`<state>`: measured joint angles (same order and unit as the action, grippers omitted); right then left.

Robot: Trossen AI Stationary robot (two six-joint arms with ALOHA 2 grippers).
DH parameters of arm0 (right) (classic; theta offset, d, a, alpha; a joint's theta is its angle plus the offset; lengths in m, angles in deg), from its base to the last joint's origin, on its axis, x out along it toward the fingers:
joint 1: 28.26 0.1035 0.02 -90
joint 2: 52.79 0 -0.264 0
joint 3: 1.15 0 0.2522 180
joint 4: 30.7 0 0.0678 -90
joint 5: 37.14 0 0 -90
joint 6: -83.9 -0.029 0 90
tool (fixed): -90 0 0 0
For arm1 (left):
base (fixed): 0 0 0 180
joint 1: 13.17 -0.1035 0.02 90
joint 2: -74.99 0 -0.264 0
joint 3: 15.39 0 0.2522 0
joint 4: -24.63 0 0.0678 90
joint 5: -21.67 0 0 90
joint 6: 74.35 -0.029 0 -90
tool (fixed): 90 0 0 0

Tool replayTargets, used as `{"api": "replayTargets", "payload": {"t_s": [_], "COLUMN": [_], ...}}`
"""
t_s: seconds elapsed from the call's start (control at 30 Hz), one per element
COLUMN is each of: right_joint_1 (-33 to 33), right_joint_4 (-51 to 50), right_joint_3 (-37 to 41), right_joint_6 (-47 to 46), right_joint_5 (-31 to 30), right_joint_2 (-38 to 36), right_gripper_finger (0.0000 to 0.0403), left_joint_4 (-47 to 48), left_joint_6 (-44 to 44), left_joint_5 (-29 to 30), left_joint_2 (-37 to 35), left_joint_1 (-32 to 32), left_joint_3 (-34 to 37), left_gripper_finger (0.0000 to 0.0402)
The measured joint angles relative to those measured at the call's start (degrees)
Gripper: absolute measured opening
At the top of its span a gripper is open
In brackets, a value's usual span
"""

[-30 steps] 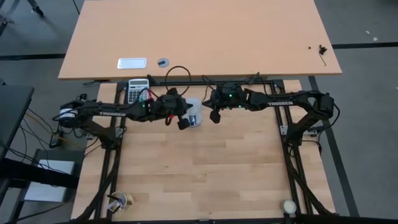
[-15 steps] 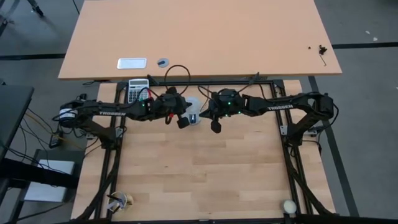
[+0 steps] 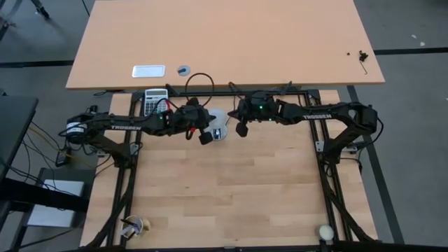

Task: Screw lightbulb
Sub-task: Remove the lightbulb from the lamp

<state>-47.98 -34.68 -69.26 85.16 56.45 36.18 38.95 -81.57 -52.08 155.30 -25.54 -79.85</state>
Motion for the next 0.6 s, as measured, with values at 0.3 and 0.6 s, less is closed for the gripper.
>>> {"api": "replayTargets", "payload": {"t_s": [0.3, 0.6], "right_joint_1": [0.04, -2.28], "right_joint_4": [0.05, 0.07], "right_joint_3": [0.0, 0.0], "right_joint_6": [-0.07, 1.4], "right_joint_5": [3.57, 3.54], "right_joint_2": [0.0, 0.0], "right_gripper_finger": [0.0005, 0.0005], "left_joint_4": [-0.02, -0.04], "left_joint_6": [0.0, 0.0], "left_joint_5": [-0.02, -0.02], "left_joint_2": [0.0, 0.02], "left_joint_1": [-0.02, -0.02], "left_joint_3": [0.04, 0.07], "left_gripper_finger": [0.0, 0.0]}}
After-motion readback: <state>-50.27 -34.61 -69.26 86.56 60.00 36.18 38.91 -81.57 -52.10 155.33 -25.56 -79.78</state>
